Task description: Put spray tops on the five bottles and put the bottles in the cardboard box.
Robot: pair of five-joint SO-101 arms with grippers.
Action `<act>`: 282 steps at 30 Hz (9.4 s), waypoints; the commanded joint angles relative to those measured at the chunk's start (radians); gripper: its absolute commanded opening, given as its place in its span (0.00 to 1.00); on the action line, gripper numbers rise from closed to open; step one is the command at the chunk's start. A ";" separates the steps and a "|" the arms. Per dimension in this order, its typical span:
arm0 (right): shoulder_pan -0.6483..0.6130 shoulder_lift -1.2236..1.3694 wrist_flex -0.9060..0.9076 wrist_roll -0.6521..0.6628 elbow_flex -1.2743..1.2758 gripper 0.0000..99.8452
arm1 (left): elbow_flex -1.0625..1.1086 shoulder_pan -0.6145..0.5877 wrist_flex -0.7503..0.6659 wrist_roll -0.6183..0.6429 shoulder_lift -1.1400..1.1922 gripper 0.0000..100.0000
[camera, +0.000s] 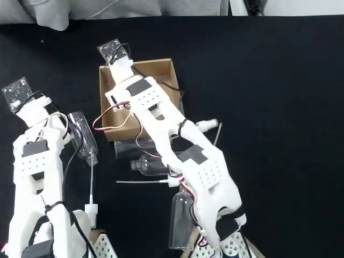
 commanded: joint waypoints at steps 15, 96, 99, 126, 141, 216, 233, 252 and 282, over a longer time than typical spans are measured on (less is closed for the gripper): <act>-0.018 -0.257 0.196 -0.005 -0.025 0.38 | -0.016 -0.007 -0.025 0.008 -0.041 0.03; -0.132 -0.881 0.870 0.695 0.585 0.38 | 0.005 -0.025 -0.074 0.008 -0.035 0.03; -0.158 -0.878 0.870 0.695 0.587 0.38 | 0.005 -0.025 -0.074 0.008 -0.035 0.03; -0.201 -0.875 0.506 0.801 0.878 0.29 | 0.005 -0.025 -0.074 0.008 -0.040 0.03; -0.199 -0.874 0.287 0.801 1.033 0.29 | 0.005 -0.025 -0.074 0.008 -0.040 0.03; 0.074 -1.437 0.551 0.545 0.969 0.10 | 0.005 -0.019 -0.069 0.008 -0.032 0.03; 0.407 -1.732 0.356 0.466 1.190 0.10 | 0.022 0.022 -0.074 -0.002 -0.041 0.03; 0.658 -1.856 0.032 0.187 1.392 0.10 | -0.005 0.022 -0.066 0.000 -0.043 0.03; 0.875 -1.856 -0.181 -0.089 1.503 0.10 | -0.010 0.510 0.270 -0.261 -0.350 0.03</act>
